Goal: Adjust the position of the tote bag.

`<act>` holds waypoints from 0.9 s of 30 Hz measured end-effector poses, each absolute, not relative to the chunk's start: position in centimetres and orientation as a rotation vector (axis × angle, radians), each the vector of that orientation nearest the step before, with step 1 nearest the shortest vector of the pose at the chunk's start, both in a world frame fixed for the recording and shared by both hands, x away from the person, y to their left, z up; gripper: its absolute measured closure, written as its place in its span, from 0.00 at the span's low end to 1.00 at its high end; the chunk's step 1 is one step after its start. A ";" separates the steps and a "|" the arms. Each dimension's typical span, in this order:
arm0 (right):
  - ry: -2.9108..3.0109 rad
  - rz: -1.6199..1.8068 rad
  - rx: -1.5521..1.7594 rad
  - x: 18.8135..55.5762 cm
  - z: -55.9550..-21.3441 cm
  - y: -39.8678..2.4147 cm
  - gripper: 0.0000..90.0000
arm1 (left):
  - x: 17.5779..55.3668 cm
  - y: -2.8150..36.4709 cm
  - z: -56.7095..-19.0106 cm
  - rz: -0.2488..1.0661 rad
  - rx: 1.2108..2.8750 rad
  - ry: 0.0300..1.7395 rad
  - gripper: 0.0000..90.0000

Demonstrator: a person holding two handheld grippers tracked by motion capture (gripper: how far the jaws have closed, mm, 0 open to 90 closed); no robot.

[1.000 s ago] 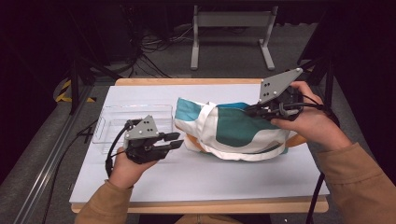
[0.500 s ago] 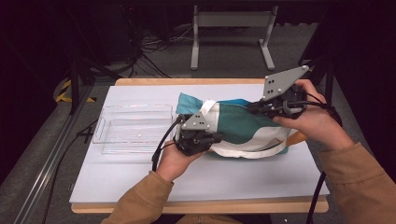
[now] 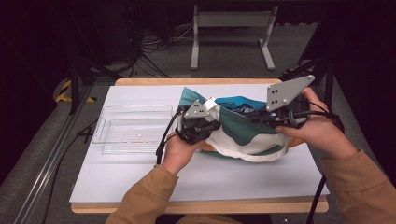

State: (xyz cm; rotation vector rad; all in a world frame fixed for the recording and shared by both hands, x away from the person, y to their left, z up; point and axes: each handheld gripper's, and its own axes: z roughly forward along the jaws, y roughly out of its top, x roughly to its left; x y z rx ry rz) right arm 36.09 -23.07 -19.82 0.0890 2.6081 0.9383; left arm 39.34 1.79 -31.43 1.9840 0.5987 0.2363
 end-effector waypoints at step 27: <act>2.715 1.030 0.042 34.9 -23.6 -22.4 0.79 | 39.3 3.6 -30.6 0.229 1.967 0.608 0.96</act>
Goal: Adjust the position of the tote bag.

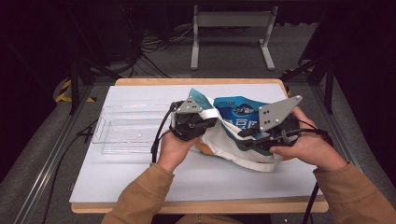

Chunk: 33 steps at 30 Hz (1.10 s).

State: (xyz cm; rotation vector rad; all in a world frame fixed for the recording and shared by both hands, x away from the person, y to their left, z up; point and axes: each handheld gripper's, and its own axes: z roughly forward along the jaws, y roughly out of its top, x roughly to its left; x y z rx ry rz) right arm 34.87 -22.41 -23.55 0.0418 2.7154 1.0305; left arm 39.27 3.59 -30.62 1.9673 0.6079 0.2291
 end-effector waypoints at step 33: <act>2.245 1.443 0.826 31.2 -27.6 -35.4 0.76 | 39.1 5.5 -25.2 0.264 1.908 0.534 0.93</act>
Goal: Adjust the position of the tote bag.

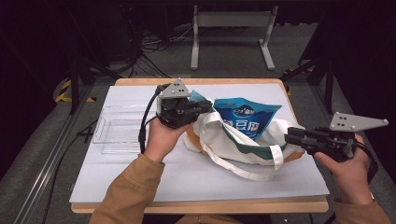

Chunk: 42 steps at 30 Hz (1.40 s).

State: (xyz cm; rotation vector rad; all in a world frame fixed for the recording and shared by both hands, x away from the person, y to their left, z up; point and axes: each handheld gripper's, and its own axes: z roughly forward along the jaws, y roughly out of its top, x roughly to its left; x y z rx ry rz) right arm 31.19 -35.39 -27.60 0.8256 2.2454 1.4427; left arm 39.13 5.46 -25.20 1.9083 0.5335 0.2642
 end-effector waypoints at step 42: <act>2.266 1.236 0.932 36.8 -37.9 -35.6 0.53 | 42.5 3.3 -33.5 0.162 2.068 0.684 0.93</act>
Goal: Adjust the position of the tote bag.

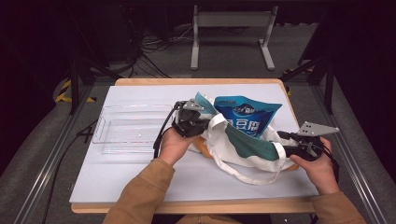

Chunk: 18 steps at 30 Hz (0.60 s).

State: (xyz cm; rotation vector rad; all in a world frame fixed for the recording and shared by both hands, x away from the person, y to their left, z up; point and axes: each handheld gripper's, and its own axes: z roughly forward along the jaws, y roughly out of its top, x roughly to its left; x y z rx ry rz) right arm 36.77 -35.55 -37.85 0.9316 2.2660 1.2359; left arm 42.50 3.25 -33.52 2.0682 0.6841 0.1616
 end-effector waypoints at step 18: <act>2.252 1.263 0.911 36.7 -36.9 -35.3 0.53 | 41.9 4.9 -24.7 0.281 1.932 0.486 0.53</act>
